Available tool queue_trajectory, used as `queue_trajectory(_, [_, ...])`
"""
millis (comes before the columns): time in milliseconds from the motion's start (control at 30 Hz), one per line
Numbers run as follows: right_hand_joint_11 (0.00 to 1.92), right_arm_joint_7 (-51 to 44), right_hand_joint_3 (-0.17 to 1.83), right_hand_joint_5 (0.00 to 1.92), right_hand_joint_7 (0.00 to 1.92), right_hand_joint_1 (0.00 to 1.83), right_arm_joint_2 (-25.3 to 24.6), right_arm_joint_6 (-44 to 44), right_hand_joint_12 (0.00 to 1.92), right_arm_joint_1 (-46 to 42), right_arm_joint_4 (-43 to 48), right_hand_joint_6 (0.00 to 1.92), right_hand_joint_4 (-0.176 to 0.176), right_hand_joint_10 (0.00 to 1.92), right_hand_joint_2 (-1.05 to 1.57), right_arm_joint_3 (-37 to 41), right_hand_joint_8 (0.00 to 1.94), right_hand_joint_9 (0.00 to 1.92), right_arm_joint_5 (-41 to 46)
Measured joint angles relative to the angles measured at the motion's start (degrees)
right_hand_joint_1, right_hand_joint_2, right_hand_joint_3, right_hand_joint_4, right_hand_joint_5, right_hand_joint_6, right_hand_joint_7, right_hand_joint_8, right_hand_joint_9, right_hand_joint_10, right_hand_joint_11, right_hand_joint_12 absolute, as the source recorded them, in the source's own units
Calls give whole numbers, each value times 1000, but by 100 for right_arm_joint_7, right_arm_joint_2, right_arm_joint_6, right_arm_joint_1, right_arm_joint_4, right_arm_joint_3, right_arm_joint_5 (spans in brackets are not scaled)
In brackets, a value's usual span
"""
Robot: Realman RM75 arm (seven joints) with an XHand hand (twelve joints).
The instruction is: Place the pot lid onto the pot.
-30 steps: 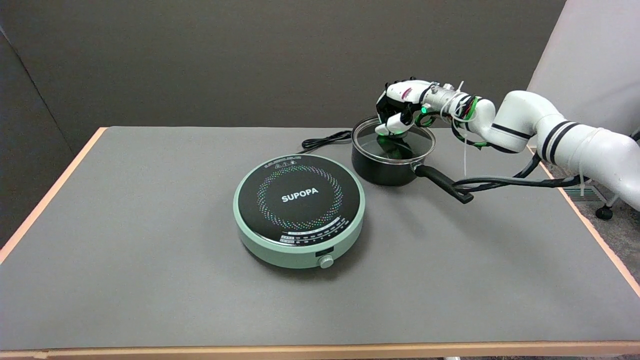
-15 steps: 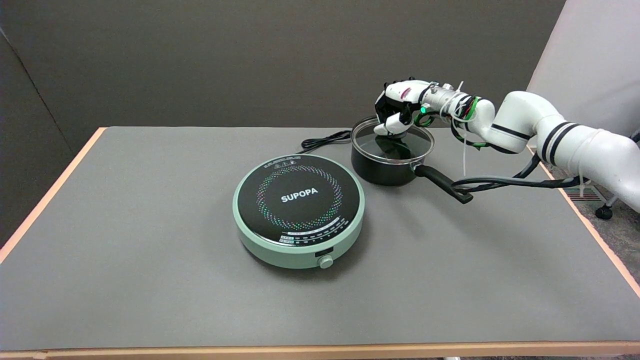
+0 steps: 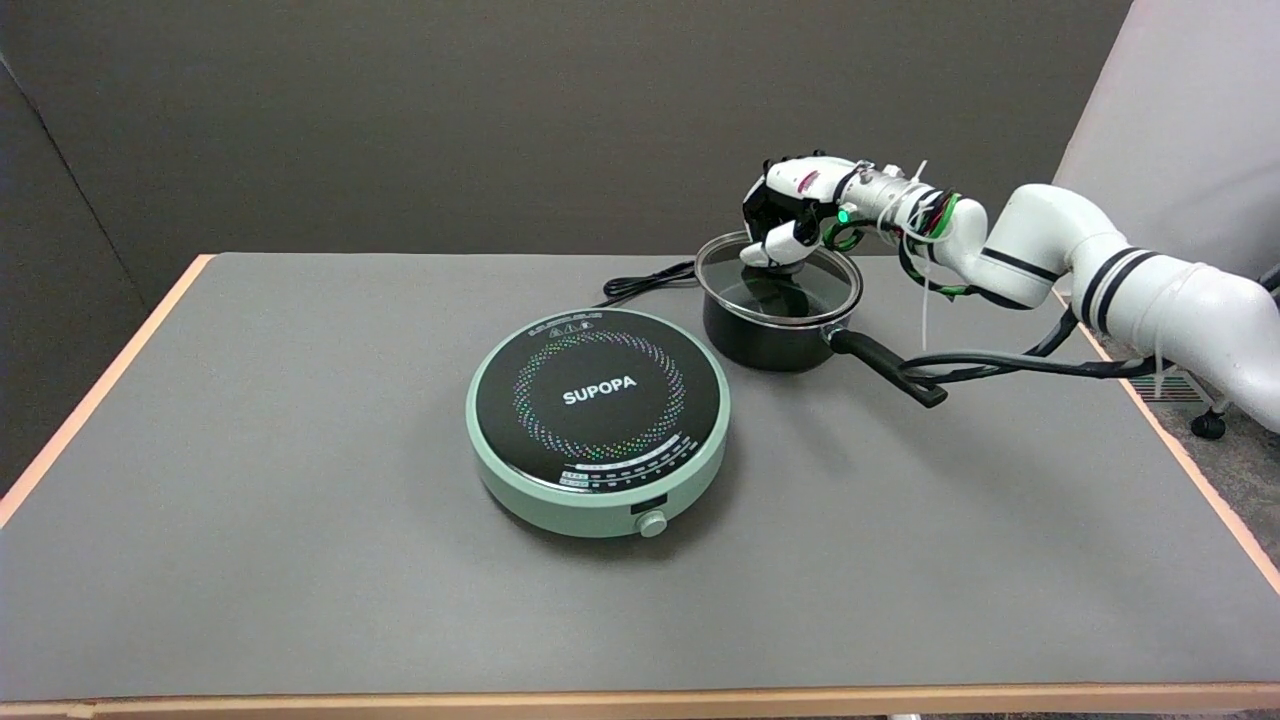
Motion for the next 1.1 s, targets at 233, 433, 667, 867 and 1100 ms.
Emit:
queue_trajectory(233, [325, -8, 220, 736, 959, 1193, 6, -18, 1921, -57, 6, 1331, -28, 1719, 1080, 73, 1136, 898, 0])
queue_trajectory(433, [325, -10, 221, 737, 959, 1193, 11, -21, 1921, -92, 28, 1331, -27, 1721, 1080, 108, 1135, 897, -2])
queue_trajectory(667, [302, -14, 220, 736, 963, 1195, 12, -45, 1921, -119, 72, 1326, -33, 1727, 1079, 147, 1134, 896, -35])
queue_trajectory(867, [296, -21, 179, 736, 968, 1200, -8, -109, 1921, -132, 146, 1316, -41, 1755, 1097, 207, 1129, 892, -71])
queue_trajectory(1100, [249, -29, 166, 726, 960, 1197, -36, -169, 1921, -197, 209, 1332, -44, 1792, 1109, 384, 1148, 888, -212])
